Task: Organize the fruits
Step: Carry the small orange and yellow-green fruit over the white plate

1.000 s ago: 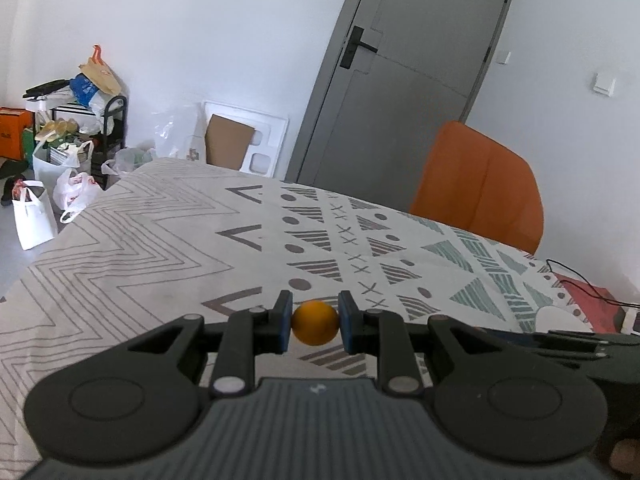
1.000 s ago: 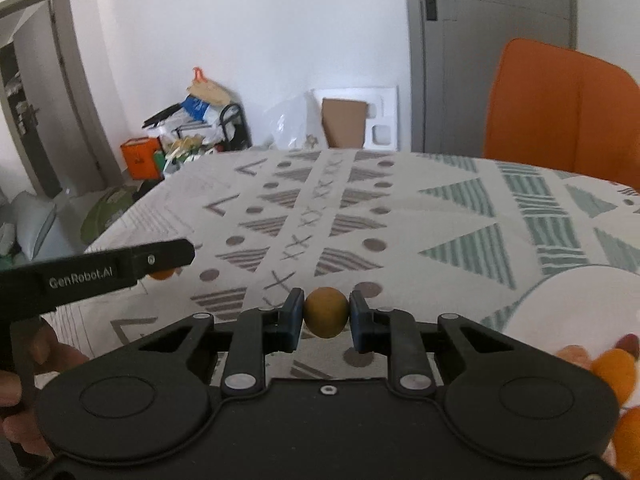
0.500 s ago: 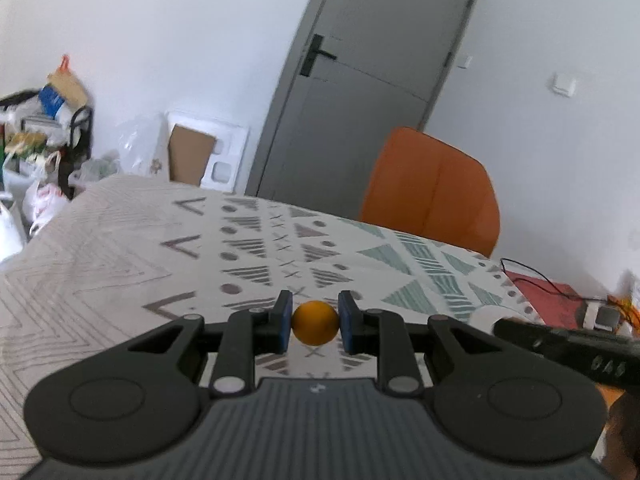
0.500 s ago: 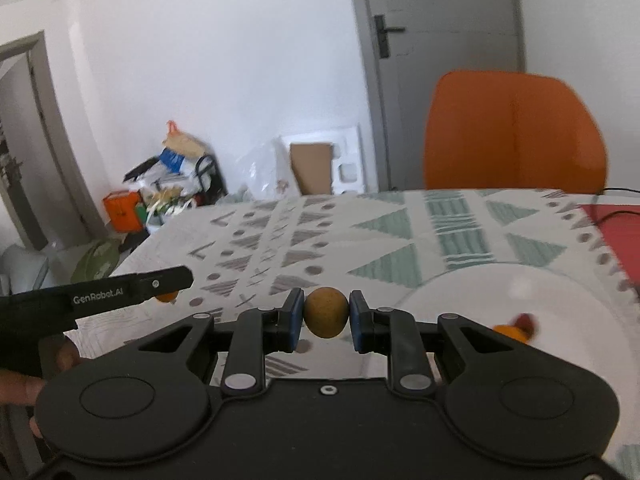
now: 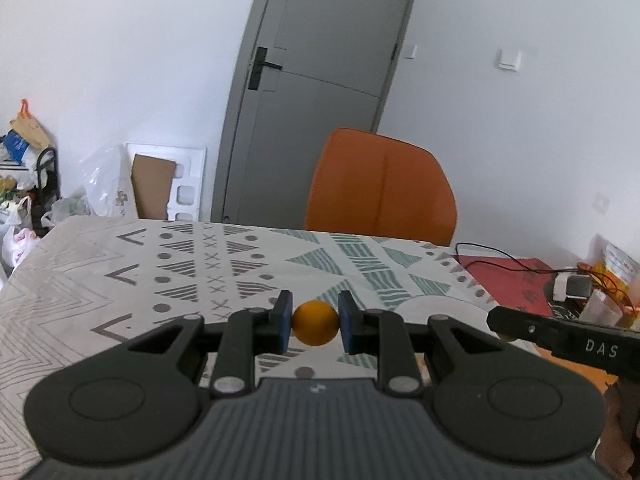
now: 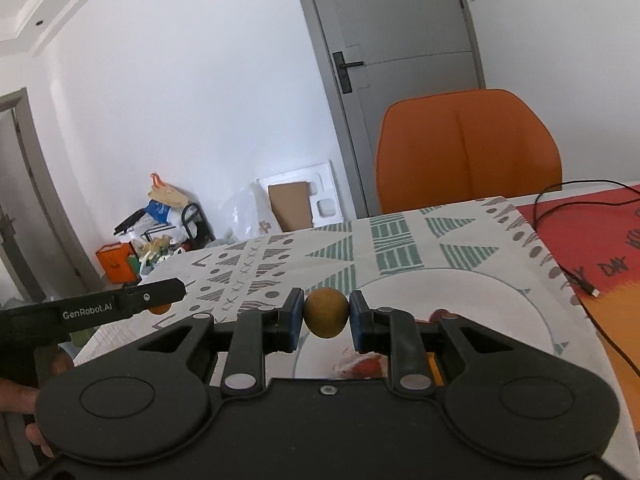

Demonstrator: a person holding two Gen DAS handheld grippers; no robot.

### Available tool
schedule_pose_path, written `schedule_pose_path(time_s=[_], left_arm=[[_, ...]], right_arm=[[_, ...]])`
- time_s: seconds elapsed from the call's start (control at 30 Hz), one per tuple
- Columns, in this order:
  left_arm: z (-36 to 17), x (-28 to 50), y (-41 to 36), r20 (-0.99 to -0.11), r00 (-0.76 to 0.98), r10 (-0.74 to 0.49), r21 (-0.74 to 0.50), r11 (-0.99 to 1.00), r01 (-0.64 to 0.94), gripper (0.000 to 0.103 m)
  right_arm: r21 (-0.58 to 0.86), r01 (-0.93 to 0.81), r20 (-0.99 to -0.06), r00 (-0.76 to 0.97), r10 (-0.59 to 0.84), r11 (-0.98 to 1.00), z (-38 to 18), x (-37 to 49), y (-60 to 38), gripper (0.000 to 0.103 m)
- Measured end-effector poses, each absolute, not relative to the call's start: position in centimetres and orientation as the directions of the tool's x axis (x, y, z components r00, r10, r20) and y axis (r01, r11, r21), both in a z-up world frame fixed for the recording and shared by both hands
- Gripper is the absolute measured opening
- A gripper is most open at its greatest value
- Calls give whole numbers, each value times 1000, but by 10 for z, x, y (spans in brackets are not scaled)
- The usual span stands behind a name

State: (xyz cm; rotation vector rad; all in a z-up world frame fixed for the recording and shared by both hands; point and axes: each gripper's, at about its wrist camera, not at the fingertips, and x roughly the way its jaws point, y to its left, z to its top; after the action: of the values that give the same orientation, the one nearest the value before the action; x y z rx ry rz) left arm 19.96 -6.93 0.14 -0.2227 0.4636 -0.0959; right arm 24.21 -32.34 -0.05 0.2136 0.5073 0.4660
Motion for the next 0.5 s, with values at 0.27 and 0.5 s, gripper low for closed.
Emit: schedule_pose_path(time_s=[0.27,0.5], left_arm=[[3,197,-92,-434,887,-159,-211,975,71,23],[1,199,-115,-445,878,-179,-192,976,102,23]], right_arm=[[336,-352,-415,777,473,874,-11,235,-344,23],[352,-332,-419,780,465,875,-19,232,-363,23]])
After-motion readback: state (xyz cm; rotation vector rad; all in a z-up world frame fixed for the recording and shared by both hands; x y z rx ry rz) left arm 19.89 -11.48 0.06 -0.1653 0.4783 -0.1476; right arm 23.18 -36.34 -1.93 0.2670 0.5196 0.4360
